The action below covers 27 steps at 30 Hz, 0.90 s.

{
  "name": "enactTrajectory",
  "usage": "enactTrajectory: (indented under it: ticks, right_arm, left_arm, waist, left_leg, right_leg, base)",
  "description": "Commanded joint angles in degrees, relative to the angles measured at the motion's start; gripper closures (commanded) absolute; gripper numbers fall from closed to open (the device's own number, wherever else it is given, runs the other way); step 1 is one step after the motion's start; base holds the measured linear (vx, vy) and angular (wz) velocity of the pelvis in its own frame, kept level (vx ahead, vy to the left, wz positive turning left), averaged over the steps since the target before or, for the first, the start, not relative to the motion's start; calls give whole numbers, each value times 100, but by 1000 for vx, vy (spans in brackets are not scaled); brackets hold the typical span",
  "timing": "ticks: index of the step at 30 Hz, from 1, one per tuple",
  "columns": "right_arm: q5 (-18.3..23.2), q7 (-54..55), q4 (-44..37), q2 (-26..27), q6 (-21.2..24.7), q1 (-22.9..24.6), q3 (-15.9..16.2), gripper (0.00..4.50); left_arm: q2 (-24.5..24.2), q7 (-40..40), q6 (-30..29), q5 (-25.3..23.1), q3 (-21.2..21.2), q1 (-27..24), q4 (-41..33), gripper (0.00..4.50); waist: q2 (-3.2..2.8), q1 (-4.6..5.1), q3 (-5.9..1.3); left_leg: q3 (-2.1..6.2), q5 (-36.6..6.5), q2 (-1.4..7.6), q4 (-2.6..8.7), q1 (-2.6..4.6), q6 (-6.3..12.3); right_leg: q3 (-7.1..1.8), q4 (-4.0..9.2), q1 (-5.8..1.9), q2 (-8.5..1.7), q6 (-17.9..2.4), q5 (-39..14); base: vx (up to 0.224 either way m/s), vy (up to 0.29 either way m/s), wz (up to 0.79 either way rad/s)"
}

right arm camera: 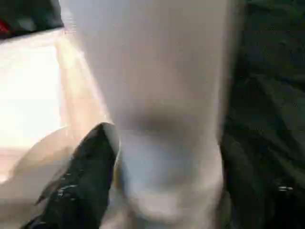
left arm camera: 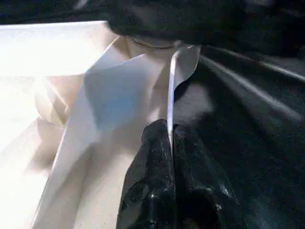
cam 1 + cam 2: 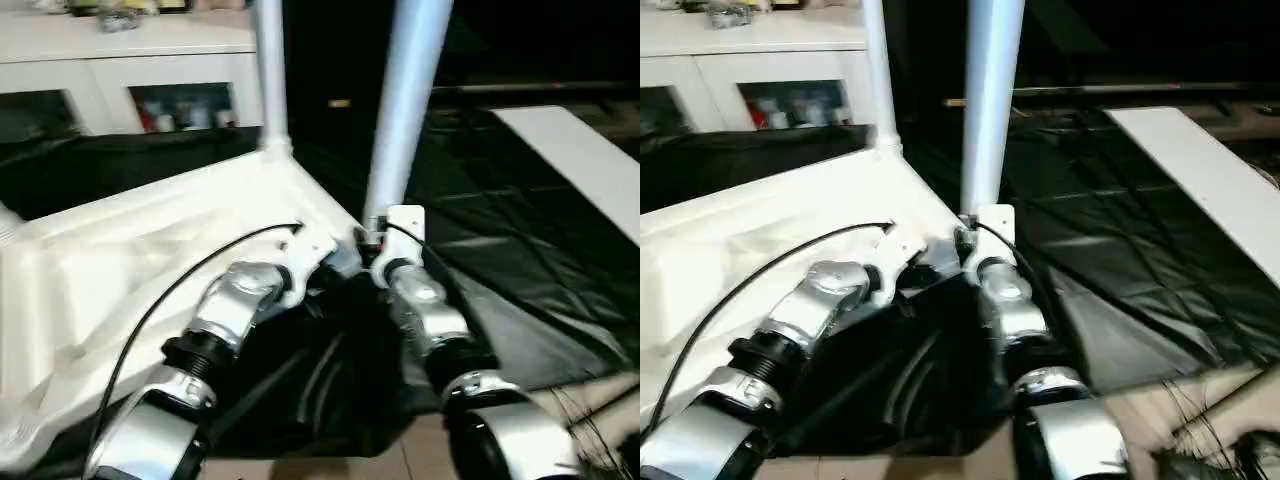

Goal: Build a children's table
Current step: Rotate leg to tighten

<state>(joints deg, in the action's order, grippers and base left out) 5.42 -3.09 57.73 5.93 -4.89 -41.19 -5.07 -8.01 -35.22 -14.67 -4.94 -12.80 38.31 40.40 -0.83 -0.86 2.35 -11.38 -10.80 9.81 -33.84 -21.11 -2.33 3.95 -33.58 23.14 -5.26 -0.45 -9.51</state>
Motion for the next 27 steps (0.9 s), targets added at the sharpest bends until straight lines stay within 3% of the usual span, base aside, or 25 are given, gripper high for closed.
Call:
enactTrajectory:
  ticks: [1,3,5,6,11,13,17,19,22,25,27]
  right_arm:
    - [115,-297,168,164,-4,41,76,82]
    - [95,-339,114,112,-104,57,64,67]
    - [70,-471,-14,36,-189,111,70,48]
    - [24,-533,-82,-5,-213,144,110,39]
    - [-659,-810,-705,-589,-483,528,713,30]
    - [-651,-895,-821,-675,-521,590,700,30]
    - [-394,-1884,-1421,-1037,-482,906,712,30]
    - [-149,-2518,-1671,-1167,-371,1032,751,30]
    - [205,-3567,-2121,-1472,-141,1268,951,30]
    - [325,-4840,-2487,-1970,51,1529,1280,30]
    - [301,-5104,-2469,-2094,54,1532,1324,30]
  left_arm:
    - [102,303,103,81,153,-62,54,450]
    - [80,208,120,87,133,-113,-22,450]
    - [34,114,131,87,109,-171,-136,450]
    - [3,70,136,92,105,-195,-187,450]
    - [-263,-257,182,146,98,-359,-478,450]
    - [-320,-324,219,136,84,-388,-512,450]
    - [-574,-805,400,213,35,-573,-752,450]
    - [-692,-1091,551,266,-8,-652,-846,450]
    - [-922,-1783,892,451,-119,-855,-1159,450]
    - [-1197,-2329,868,620,-180,-1048,-1498,450]
    - [-1281,-2471,872,657,-186,-1093,-1574,450]
  waist:
    - [35,8,-293]
    - [42,49,-317]
    - [41,39,-312]
    - [-4,30,-311]
    - [31,6,-334]
    - [39,-9,-342]
    - [33,-3,-337]
    - [26,-6,-336]
    - [22,-8,-325]
    - [18,-67,-331]
    - [24,-118,-320]
  left_leg:
    - [257,-2049,297,524,-24,45]
    - [217,-1961,309,489,40,95]
    - [192,-1855,311,481,40,168]
    - [192,-1803,314,483,38,191]
    - [150,-1468,303,444,23,304]
    - [148,-1291,306,437,10,383]
    - [147,-1249,302,433,-12,533]
    - [146,-1282,322,433,12,572]
    - [149,-1360,341,444,25,554]
    - [141,-1318,366,437,47,585]
    - [129,-1317,370,446,53,544]
  right_leg:
    - [-197,506,-240,-378,-643,-2823]
    - [-223,516,-187,-375,-854,-2401]
    - [-233,496,-189,-369,-1009,-2176]
    - [-234,476,-198,-370,-1079,-2073]
    - [-238,431,-236,-367,-1228,-1652]
    - [-238,416,-252,-362,-1207,-1567]
    - [-236,417,-279,-345,-1201,-1502]
    - [-237,420,-263,-333,-1246,-1486]
    - [-242,421,-256,-329,-1283,-1523]
    - [-248,381,-247,-319,-1400,-1293]
    - [-253,380,-241,-330,-1416,-1366]
  base:
    - [0,0,0]
    - [0,0,0]
    - [0,0,0]
    - [0,0,0]
    - [0,0,0]
    - [0,0,0]
    - [0,0,0]
    - [0,0,0]
    - [0,0,0]
    - [0,0,0]
    - [0,0,0]
